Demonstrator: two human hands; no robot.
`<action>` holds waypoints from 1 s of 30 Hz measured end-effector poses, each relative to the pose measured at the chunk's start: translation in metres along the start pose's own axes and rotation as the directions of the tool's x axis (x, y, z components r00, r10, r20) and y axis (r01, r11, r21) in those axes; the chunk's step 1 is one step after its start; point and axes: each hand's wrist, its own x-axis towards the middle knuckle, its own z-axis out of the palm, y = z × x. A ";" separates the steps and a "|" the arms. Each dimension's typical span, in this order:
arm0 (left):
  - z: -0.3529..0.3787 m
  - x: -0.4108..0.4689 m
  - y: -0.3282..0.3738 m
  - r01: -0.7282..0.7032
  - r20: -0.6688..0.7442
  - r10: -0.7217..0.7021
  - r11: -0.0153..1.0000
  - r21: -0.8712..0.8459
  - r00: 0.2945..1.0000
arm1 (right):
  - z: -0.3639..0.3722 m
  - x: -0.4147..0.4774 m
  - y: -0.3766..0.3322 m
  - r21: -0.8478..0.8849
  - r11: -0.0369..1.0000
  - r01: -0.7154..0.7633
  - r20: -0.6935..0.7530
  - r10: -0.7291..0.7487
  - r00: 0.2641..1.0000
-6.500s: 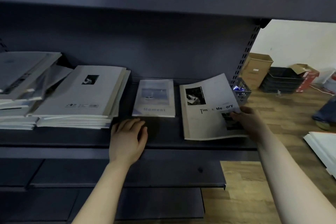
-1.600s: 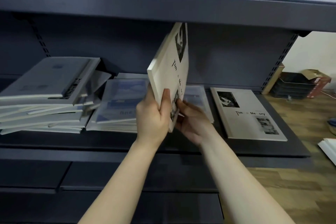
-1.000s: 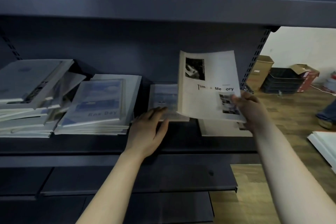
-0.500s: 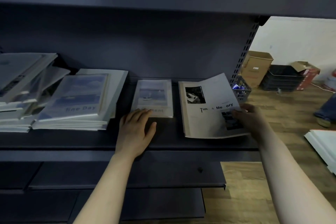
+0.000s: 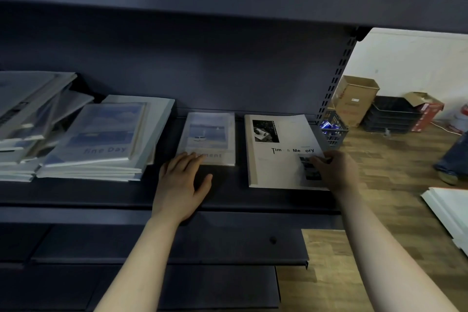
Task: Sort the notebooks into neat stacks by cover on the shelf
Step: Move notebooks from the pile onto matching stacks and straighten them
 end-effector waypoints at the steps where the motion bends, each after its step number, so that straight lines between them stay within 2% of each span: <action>1: 0.000 0.000 -0.001 0.001 0.001 -0.001 1.000 0.001 1.000 | 0.000 -0.001 -0.001 0.015 1.000 -0.005 -0.024 0.006 1.000; 3: 0.001 -0.001 -0.002 0.004 0.005 -0.004 1.000 -0.005 1.000 | 0.000 -0.003 -0.004 0.060 0.998 -0.001 -0.051 0.004 0.999; 5: 0.001 -0.002 -0.002 0.008 0.004 -0.008 1.000 -0.016 1.000 | -0.002 -0.007 -0.004 0.063 0.997 0.035 -0.002 -0.034 0.999; 8: 0.000 -0.002 -0.001 0.004 -0.010 -0.004 1.000 -0.025 1.000 | -0.015 -0.015 0.001 0.068 0.995 0.067 0.184 -0.078 0.980; 10: 0.000 -0.002 -0.001 0.005 -0.016 -0.006 1.000 -0.022 1.000 | -0.026 -0.019 0.007 0.141 0.988 0.069 0.319 -0.112 0.941; 12: -0.001 -0.003 -0.001 0.009 -0.020 -0.010 1.000 -0.022 1.000 | -0.032 -0.025 0.011 0.201 0.976 0.083 0.396 -0.159 0.904; 15: -0.001 -0.003 0.001 0.013 -0.018 -0.013 1.000 -0.022 1.000 | -0.033 -0.031 0.015 0.135 0.982 0.130 0.384 -0.173 0.907; 22: -0.003 -0.004 0.002 0.011 -0.015 -0.012 1.000 -0.016 1.000 | -0.028 -0.036 0.015 0.171 0.979 0.114 0.278 -0.159 0.947; 30: -0.003 -0.004 0.003 0.007 -0.031 -0.007 1.000 -0.017 0.999 | -0.024 -0.032 0.017 0.139 0.983 0.120 0.295 -0.157 0.943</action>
